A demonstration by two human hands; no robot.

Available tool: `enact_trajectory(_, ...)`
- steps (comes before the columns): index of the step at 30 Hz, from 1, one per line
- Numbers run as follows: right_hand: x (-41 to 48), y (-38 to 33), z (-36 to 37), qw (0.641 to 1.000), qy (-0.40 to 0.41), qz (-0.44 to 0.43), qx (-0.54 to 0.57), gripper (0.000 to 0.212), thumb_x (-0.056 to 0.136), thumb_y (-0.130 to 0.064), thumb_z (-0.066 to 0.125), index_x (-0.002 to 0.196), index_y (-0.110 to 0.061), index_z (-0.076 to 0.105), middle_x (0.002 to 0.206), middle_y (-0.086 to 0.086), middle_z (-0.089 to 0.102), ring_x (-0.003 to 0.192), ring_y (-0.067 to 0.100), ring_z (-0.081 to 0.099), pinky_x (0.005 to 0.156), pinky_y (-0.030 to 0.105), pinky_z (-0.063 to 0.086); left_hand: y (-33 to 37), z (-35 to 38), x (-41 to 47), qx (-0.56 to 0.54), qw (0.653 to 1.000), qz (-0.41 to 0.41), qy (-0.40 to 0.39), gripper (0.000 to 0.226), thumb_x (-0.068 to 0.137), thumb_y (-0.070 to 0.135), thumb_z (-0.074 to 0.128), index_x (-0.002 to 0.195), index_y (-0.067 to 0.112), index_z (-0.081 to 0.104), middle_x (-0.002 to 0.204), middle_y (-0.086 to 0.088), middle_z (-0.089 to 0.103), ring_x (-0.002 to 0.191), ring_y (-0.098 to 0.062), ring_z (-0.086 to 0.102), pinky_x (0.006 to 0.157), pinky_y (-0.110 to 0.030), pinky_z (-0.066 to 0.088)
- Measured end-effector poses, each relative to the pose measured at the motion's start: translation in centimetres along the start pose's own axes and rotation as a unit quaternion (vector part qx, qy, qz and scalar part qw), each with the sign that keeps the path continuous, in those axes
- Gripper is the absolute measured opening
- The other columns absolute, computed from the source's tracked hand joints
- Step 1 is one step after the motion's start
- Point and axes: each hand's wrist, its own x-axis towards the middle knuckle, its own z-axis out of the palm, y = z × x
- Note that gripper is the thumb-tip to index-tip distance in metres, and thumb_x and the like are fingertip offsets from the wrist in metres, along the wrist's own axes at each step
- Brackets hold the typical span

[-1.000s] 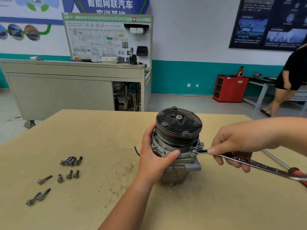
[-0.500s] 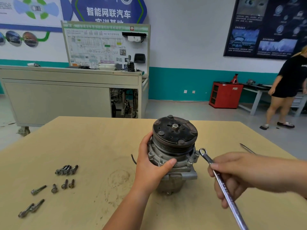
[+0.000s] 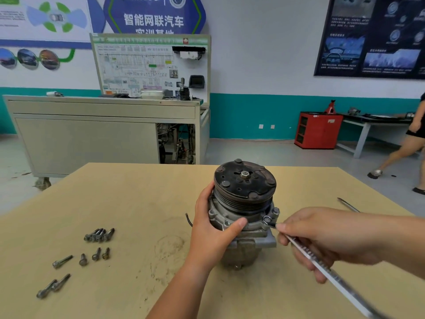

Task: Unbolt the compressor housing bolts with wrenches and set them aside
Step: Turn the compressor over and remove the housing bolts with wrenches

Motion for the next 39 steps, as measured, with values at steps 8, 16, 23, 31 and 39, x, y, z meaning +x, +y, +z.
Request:
enact_trajectory(8, 0.9, -2.0, -4.7, 0.843, 0.176, -0.060, -0.504, 0.029, 0.087, -0.060, 0.046, 0.075, -0.036, 0.057, 0.075, -0.009, 0.060, 0.071, 0.007, 0.055, 0.068, 0.027, 0.046, 0.1, 0.0, -0.2, -0.005, 1.000, -0.012, -0.001, 0.081, 0.057, 0.046, 0.078, 0.122, 0.070, 0.036, 0.139, 0.019, 0.045, 0.127, -0.002, 0.046, 0.107, -0.035, 0.042)
enact_trajectory(16, -0.9, 1.2, -2.7, 0.996, 0.011, -0.033, -0.077, 0.025, 0.100, -0.025, 0.039, 0.089, -0.007, 0.053, 0.075, 0.008, 0.073, 0.066, 0.022, 0.070, 0.066, 0.027, 0.054, 0.1, 0.1, -0.1, -0.005, 1.000, -0.007, 0.006, 0.080, 0.057, 0.047, 0.078, 0.121, 0.070, 0.036, 0.139, 0.018, 0.045, 0.128, -0.002, 0.046, 0.108, -0.034, 0.041)
enact_trajectory(23, -0.5, 0.7, 2.3, 0.988, 0.041, -0.059, 0.138, 0.025, 0.098, -0.021, 0.041, 0.085, -0.005, 0.055, 0.063, 0.015, 0.067, 0.044, 0.022, 0.061, 0.046, 0.024, 0.050, -0.1, 0.2, -0.1, -0.014, 1.000, 0.004, 0.010, 0.080, 0.057, 0.048, 0.079, 0.123, 0.067, 0.038, 0.140, 0.015, 0.047, 0.129, -0.006, 0.046, 0.108, -0.038, 0.041)
enact_trajectory(31, -0.1, 0.7, 1.3, 0.996, -0.014, -0.017, 0.081, 0.030, 0.098, -0.032, 0.040, 0.081, -0.009, 0.052, 0.060, 0.009, 0.065, 0.043, 0.018, 0.060, 0.048, 0.023, 0.050, -0.3, 0.2, -0.1, -0.020, 1.000, -0.001, 0.007, 0.082, 0.056, 0.047, 0.079, 0.125, 0.064, 0.039, 0.137, 0.019, 0.048, 0.126, -0.003, 0.048, 0.105, -0.030, 0.043)
enact_trajectory(39, 0.2, -2.0, -4.2, 0.949, 0.004, 0.022, -0.315, 0.027, 0.095, -0.041, 0.046, 0.082, -0.020, 0.056, 0.060, -0.007, 0.061, 0.054, 0.008, 0.057, 0.061, 0.020, 0.047, -0.2, 0.1, -0.1, -0.023, 1.000, -0.007, 0.004, 0.081, 0.056, 0.046, 0.079, 0.123, 0.065, 0.038, 0.135, 0.023, 0.048, 0.126, 0.000, 0.047, 0.104, -0.026, 0.044)
